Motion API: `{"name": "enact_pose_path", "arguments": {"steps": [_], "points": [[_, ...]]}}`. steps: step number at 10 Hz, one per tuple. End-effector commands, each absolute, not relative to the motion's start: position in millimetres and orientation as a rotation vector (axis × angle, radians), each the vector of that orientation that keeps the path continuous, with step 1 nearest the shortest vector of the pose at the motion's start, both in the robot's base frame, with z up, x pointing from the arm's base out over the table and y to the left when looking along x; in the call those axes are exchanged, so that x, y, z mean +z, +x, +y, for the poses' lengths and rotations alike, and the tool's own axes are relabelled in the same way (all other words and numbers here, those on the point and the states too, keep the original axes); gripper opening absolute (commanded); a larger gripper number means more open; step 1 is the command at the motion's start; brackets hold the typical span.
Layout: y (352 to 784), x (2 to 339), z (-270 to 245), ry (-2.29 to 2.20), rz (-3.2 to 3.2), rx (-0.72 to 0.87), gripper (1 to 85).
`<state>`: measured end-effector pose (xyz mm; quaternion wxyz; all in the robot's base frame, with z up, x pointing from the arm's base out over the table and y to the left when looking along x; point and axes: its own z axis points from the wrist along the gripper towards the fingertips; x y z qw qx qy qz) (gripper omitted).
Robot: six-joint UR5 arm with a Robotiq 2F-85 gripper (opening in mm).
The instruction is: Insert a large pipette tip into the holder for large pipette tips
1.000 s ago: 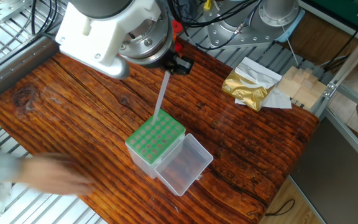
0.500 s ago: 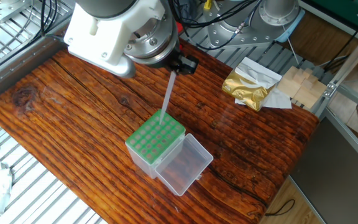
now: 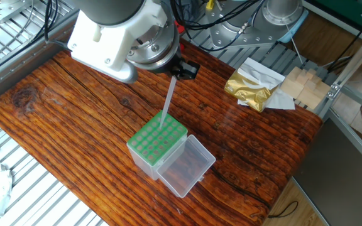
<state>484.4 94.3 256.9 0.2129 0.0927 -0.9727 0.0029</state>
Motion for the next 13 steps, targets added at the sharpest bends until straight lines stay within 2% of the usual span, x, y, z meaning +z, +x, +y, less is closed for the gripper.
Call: {"name": "enact_pose_path", "arguments": {"steps": [1,7,10,13], "points": [[486.1,255.2,96.2,0.26,-2.71,-0.003,1.0],[493.6,254.2,72.0,0.363,-2.713,0.112,1.0],[504.3,254.4,48.9,0.392,-2.73,0.242,1.0],[503.7,251.1,66.6,0.349,-2.753,0.153,1.0]]}}
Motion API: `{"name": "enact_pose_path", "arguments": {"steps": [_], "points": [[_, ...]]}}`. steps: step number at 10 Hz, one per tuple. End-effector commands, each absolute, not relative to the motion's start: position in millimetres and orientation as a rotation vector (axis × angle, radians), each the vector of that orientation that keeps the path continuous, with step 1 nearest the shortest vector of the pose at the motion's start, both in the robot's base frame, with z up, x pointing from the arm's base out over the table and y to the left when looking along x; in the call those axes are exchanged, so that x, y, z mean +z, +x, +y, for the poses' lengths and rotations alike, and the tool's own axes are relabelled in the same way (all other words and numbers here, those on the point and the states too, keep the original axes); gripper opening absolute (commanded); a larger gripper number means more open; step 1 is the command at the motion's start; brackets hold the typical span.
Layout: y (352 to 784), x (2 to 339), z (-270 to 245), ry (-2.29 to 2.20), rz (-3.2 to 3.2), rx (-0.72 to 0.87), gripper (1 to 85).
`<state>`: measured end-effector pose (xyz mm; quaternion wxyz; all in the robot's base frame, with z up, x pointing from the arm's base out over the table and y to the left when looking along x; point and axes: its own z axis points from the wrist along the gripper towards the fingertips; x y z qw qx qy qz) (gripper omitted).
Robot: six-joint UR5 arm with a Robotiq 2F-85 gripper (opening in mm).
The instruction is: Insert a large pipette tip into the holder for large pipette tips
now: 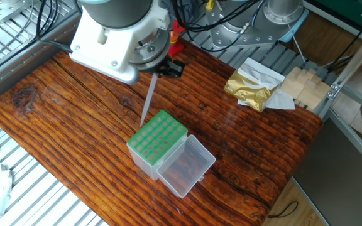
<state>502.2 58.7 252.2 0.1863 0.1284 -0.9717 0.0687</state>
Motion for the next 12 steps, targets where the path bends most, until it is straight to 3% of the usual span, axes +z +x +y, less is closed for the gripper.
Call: {"name": "enact_pose_path", "arguments": {"steps": [1,12], "points": [[499.6,251.8,72.1,0.33,-2.743,0.123,1.0],[460.4,280.2,74.9,0.251,-2.651,0.099,1.0]]}}
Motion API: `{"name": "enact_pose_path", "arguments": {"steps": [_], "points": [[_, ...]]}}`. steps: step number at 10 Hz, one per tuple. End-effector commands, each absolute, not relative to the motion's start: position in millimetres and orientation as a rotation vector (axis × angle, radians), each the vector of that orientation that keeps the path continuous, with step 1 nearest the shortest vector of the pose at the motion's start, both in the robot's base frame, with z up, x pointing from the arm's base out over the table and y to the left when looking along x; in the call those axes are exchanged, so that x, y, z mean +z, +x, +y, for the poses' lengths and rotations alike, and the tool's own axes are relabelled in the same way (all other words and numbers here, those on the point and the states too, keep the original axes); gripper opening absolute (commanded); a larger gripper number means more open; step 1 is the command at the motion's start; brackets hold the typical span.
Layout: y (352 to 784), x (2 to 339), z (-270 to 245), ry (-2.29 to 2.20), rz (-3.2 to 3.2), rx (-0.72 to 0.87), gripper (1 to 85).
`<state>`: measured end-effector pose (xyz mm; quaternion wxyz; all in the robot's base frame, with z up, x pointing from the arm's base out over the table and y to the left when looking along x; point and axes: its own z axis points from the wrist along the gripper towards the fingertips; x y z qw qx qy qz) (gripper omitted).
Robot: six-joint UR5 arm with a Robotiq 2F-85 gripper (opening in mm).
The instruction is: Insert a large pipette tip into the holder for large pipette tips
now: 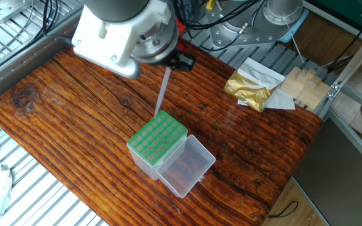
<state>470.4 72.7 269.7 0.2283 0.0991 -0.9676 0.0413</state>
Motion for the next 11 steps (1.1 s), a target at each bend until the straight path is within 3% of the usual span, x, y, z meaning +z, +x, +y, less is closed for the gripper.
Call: {"name": "enact_pose_path", "arguments": {"steps": [1,11], "points": [[456.0,281.6,79.3,0.232,-2.637,0.075,1.0],[445.4,274.2,95.4,0.157,-2.519,-0.038,1.0]]}}
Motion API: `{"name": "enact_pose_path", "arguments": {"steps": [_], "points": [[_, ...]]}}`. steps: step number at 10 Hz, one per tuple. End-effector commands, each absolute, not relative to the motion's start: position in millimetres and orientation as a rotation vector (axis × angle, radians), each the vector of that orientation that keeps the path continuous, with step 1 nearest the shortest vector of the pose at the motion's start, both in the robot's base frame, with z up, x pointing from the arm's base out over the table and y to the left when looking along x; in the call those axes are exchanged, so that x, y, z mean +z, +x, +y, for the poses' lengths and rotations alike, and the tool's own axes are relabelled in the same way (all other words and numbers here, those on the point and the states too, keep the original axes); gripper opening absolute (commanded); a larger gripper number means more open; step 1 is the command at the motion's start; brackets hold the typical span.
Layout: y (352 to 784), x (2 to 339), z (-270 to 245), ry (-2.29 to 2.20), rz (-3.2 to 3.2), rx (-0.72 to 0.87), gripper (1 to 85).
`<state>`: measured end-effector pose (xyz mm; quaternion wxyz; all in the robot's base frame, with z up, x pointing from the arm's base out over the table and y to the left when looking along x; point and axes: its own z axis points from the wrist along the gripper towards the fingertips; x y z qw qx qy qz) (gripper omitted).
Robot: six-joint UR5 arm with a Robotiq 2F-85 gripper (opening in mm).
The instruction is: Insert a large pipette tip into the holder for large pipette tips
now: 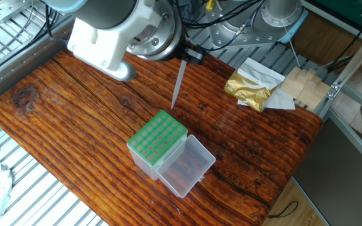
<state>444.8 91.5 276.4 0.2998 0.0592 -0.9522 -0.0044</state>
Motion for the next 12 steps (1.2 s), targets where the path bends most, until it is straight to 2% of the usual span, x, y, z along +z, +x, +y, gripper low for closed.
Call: {"name": "enact_pose_path", "arguments": {"steps": [1,12], "points": [[449.4,269.2,89.1,0.177,-2.531,-0.011,1.0],[456.0,256.0,79.8,0.177,-2.56,0.059,1.0]]}}
